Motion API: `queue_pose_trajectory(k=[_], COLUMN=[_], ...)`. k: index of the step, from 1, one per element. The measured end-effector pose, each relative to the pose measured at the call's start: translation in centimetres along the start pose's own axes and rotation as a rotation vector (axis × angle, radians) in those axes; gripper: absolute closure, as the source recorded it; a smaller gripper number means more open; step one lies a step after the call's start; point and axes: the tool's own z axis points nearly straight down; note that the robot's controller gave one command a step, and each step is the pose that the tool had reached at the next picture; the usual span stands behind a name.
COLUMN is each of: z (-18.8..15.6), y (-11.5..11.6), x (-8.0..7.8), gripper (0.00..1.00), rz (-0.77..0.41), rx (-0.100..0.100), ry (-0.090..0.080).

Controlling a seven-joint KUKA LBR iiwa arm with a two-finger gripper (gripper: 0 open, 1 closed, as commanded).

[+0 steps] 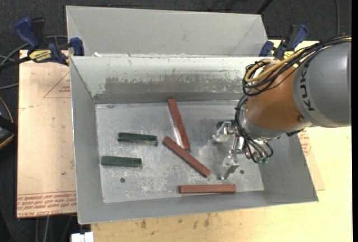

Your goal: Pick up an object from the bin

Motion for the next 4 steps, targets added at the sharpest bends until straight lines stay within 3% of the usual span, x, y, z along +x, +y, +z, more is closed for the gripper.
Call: queue_pose_trajectory(k=[1, 2, 3, 4], z=[0.0, -0.3, -0.3, -2.2], y=[0.0, 6.5, 6.5, 7.1], x=[0.0, 0.8, 0.8, 0.9], gripper=[0.00, 1.00, 1.00, 1.00], rz=[0.000, 0.030, 0.030, 0.001], rx=[0.000, -0.001, -0.001, 0.000], ry=[0.000, -0.007, -0.007, 0.006])
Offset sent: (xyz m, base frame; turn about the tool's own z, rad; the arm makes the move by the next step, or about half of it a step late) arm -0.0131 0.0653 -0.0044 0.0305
